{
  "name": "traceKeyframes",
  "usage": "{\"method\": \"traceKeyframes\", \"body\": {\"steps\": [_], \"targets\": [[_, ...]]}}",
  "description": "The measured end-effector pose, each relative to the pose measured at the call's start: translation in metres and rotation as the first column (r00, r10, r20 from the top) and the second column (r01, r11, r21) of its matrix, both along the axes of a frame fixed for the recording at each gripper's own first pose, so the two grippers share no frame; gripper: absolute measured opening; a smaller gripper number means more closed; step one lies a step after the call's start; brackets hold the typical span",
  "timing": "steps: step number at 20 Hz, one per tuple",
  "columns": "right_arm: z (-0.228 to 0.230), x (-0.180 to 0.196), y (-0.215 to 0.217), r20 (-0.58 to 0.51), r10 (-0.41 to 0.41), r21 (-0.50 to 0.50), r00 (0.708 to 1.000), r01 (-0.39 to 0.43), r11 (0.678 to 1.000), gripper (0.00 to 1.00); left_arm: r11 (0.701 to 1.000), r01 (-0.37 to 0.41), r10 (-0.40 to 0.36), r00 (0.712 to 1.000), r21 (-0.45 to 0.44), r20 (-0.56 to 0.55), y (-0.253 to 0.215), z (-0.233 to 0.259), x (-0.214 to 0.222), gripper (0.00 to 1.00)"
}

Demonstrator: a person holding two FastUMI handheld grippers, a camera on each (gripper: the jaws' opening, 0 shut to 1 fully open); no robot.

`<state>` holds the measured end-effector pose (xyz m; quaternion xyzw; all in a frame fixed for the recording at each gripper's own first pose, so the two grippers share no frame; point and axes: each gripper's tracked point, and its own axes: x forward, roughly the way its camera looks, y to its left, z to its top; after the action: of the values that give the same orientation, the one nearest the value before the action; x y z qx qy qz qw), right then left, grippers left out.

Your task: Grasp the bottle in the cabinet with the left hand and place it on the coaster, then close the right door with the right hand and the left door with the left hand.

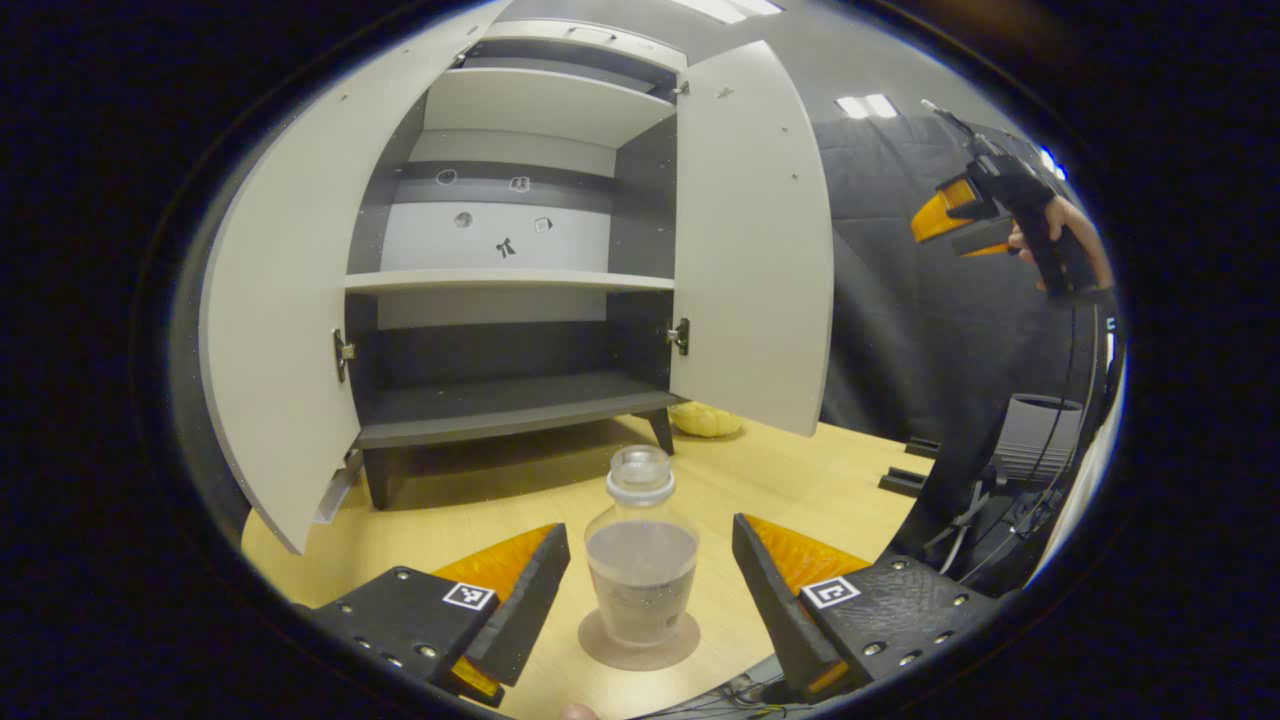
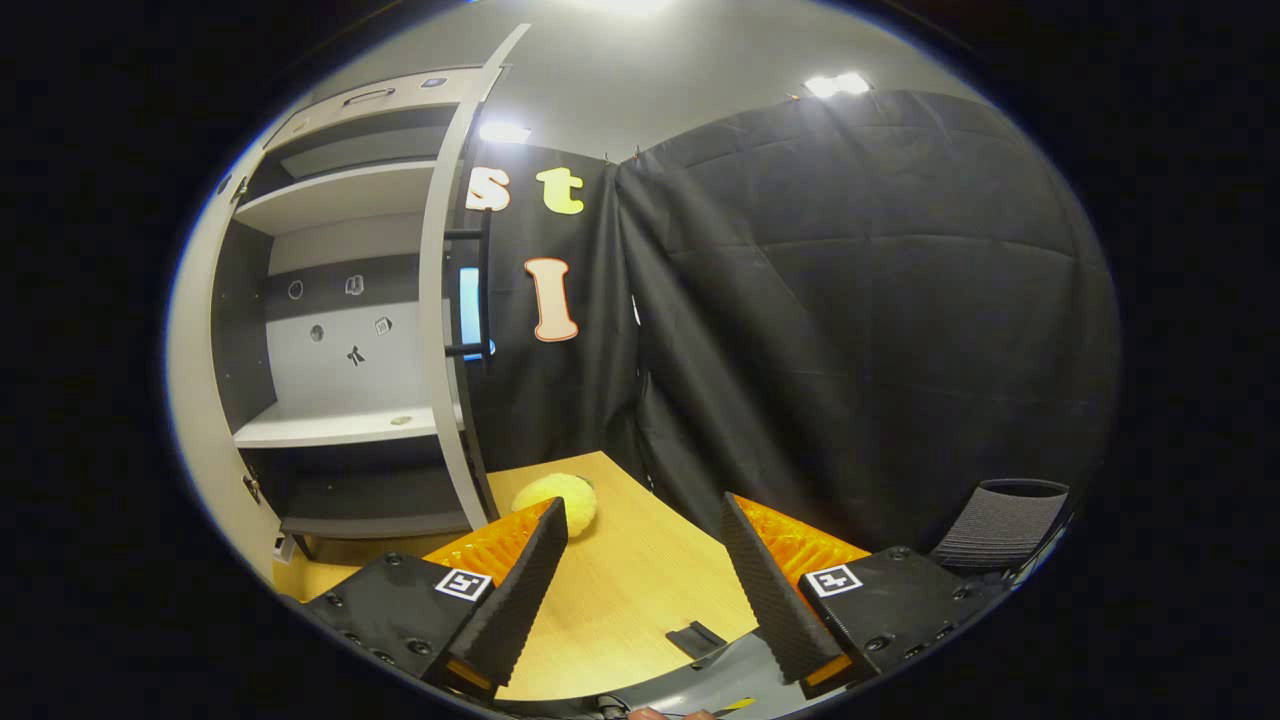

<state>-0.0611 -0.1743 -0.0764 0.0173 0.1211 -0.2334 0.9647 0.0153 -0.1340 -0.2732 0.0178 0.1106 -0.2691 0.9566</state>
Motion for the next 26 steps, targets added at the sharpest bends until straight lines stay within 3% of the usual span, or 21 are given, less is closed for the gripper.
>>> {"method": "traceKeyframes", "body": {"steps": [2,3,5,8,11,14,19,21,22,26], "targets": [[-0.007,-0.001,-0.006,-0.002,-0.027,0.028,1.0,0.027,0.999,0.98,1.0,-0.007,0.008,1.0,-0.023,0.028,0.007,0.035,-0.003,1.0],[-0.008,0.003,-0.011,-0.002,-0.04,0.043,0.999,0.04,0.998,0.98,0.999,-0.015,0.016,0.999,-0.038,0.035,0.01,0.051,-0.005,0.95],[-0.014,0.012,-0.019,-0.003,-0.055,0.056,0.999,0.055,0.997,0.98,0.998,-0.037,0.04,0.998,-0.057,0.052,0.019,0.087,-0.006,0.95],[-0.01,0.031,-0.03,0.011,-0.054,0.072,0.998,0.053,0.996,0.98,0.991,-0.111,0.117,0.989,-0.07,0.093,0.037,0.149,0.001,0.95],[0.017,0.052,-0.044,0.071,-0.022,0.015,0.997,0.021,1.0,0.98,0.973,-0.199,0.213,0.969,-0.114,0.122,0.05,0.206,0.007,0.95],[0.047,0.079,-0.048,0.127,0.058,-0.038,0.99,-0.054,0.998,0.98,0.953,-0.273,0.289,0.949,-0.133,0.123,0.057,0.24,0.019,0.95],[0.099,0.129,-0.037,0.183,0.248,-0.138,0.951,-0.225,0.964,0.98,0.919,-0.391,0.393,0.907,-0.045,0.153,0.058,0.278,0.037,0.95],[0.115,0.147,-0.028,0.205,0.315,-0.14,0.927,-0.291,0.946,0.92,0.905,-0.426,0.422,0.889,-0.02,0.178,0.054,0.293,0.042,0.95],[0.117,0.157,-0.022,0.196,0.342,-0.13,0.919,-0.322,0.938,0.98,0.899,-0.438,0.433,0.881,-0.014,0.191,0.051,0.299,0.043,0.95],[0.123,0.181,-0.006,0.148,0.422,-0.084,0.895,-0.414,0.907,1.0,0.87,-0.493,0.483,0.854,0.004,0.192,0.049,0.296,0.047,0.95]]}}
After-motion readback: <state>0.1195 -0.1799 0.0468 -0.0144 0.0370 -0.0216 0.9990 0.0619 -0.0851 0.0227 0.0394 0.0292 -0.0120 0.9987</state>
